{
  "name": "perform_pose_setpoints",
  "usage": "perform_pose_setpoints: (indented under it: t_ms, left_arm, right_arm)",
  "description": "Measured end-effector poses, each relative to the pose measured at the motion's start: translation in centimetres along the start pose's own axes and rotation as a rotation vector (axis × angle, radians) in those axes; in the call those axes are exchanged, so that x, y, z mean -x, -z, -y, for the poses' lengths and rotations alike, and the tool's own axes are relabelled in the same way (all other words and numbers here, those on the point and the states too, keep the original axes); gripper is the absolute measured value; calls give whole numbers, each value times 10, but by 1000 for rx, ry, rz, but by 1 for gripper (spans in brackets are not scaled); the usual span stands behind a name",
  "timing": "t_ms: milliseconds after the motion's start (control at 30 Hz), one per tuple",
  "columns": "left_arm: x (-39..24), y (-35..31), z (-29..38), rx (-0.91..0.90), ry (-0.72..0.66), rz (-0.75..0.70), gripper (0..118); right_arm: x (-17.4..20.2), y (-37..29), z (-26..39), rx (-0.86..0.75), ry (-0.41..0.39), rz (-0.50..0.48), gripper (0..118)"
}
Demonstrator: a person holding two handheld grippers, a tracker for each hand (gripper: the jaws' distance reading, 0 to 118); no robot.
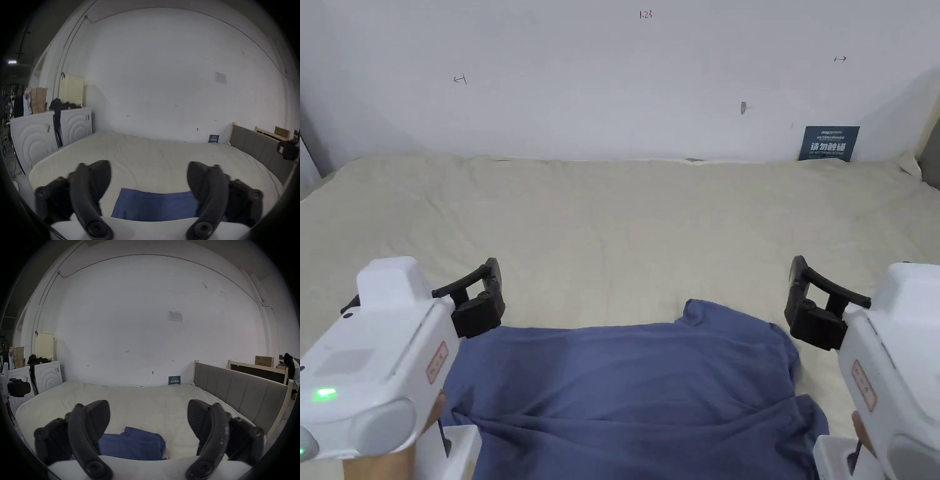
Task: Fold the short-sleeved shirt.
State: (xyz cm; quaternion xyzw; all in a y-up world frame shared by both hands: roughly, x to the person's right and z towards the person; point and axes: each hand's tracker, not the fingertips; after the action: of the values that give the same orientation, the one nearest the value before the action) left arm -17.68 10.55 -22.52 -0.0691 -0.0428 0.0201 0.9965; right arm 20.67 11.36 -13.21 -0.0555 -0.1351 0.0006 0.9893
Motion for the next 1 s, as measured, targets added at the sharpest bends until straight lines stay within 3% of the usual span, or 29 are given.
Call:
perform_pose_setpoints:
  t_ms: [67,100,133,167,267,500,633,900,933,967,1000]
  left_arm:
    - [-5,1,3,10,16,5,60]
    - [-7,2,4,13,22,10,30]
    - [-8,5,6,15,32,24,4]
    - [-9,7,9,23,41,45,1]
    - [-8,12,13,64,51,75,0]
    - [4,49,17,158,57,95,0]
    - [26,100,22,289,102,99,0]
    - [78,237,62,621,-20,84,1]
    - [82,250,69,650,-46,69,4]
    - [86,263,79,690,-54,64,13]
    - [92,276,89,709,-62,42,43]
  right_arm:
    - [9,-5,-2,-2,-8,-14,53]
    - [13,-7,-1,-2,-17,-15,24]
    - [16,-6,0,2,-27,-13,10]
    - [18,-5,1,16,-47,-8,5]
    - [8,3,11,9,-15,-48,1]
    - [6,33,14,37,-27,-39,1]
    - [11,56,15,57,-37,-44,1]
    - [26,107,18,129,-31,-61,1]
    - [28,114,20,137,-32,-57,1]
    - [29,119,21,143,-33,-55,1]
    - [31,124,22,150,-34,-53,1]
